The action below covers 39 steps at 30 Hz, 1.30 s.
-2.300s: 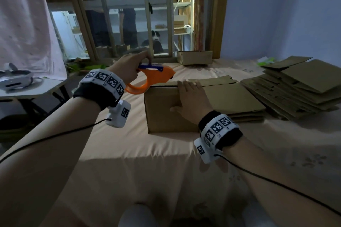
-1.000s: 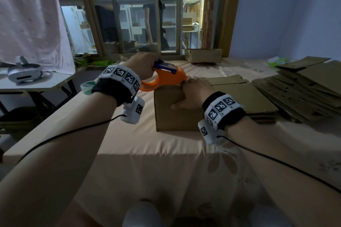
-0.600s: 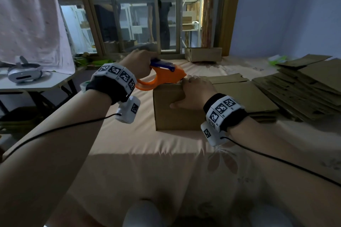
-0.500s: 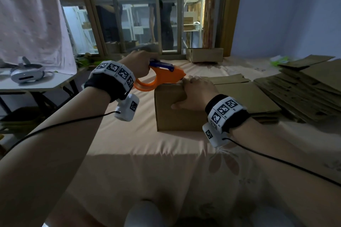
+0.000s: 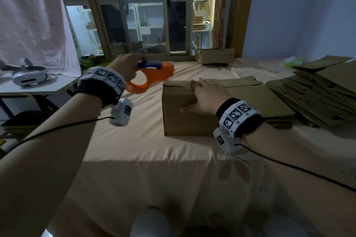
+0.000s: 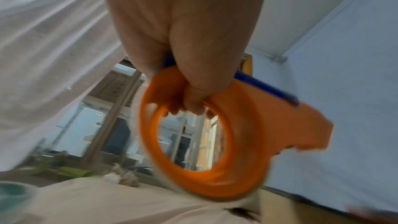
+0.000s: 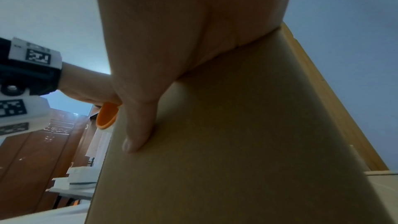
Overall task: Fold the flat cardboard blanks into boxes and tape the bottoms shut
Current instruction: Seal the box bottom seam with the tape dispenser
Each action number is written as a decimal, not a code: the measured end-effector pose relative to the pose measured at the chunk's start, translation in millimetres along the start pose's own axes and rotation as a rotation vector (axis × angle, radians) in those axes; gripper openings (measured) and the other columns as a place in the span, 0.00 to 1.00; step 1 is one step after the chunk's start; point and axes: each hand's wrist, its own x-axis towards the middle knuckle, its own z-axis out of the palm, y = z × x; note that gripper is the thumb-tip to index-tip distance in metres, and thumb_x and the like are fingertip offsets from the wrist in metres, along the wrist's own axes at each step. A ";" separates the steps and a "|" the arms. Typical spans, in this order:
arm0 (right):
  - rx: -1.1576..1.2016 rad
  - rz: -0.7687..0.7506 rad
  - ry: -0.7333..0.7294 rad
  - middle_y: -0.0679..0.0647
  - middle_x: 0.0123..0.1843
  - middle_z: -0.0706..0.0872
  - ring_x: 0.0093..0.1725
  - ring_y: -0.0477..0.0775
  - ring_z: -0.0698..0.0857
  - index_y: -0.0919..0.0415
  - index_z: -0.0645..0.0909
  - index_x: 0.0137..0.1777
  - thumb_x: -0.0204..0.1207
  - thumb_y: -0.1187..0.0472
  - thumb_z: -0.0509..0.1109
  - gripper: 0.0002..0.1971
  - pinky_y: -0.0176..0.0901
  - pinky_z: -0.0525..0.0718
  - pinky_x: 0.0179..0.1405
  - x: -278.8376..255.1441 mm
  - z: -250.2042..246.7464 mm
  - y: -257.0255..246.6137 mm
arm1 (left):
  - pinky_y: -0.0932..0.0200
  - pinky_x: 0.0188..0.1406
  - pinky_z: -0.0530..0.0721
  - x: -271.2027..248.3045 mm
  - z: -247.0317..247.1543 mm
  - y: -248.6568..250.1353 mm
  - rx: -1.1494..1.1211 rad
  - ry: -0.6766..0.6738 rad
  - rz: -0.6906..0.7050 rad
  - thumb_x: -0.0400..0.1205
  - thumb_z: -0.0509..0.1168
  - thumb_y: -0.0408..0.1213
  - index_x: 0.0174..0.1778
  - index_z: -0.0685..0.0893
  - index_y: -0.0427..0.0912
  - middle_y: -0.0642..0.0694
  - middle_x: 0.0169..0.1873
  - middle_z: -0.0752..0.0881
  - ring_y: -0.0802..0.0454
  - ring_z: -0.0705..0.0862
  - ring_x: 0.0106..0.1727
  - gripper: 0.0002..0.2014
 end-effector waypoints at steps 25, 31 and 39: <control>0.033 -0.155 -0.078 0.54 0.88 0.44 0.87 0.56 0.44 0.52 0.40 0.87 0.73 0.25 0.55 0.51 0.67 0.40 0.83 18.2 -19.2 -25.9 | 0.54 0.40 0.70 -39.2 74.2 -10.6 -0.262 0.067 -0.186 0.79 0.58 0.20 0.65 0.76 0.42 0.44 0.39 0.79 0.45 0.76 0.39 0.21; -0.006 -0.148 -0.130 0.56 0.83 0.64 0.79 0.59 0.66 0.56 0.59 0.83 0.66 0.23 0.63 0.53 0.60 0.64 0.77 40.6 -11.3 -39.8 | 0.55 0.40 0.70 -40.3 78.2 -13.7 -0.292 0.065 -0.189 0.80 0.57 0.21 0.64 0.75 0.42 0.45 0.38 0.79 0.45 0.77 0.38 0.19; -0.023 -0.170 -0.051 0.57 0.75 0.73 0.71 0.59 0.74 0.55 0.61 0.82 0.63 0.26 0.70 0.53 0.55 0.73 0.69 37.1 -8.2 -38.8 | 0.54 0.40 0.72 -40.9 73.7 -19.6 -0.307 0.052 -0.154 0.79 0.58 0.21 0.66 0.75 0.44 0.45 0.39 0.80 0.46 0.79 0.39 0.21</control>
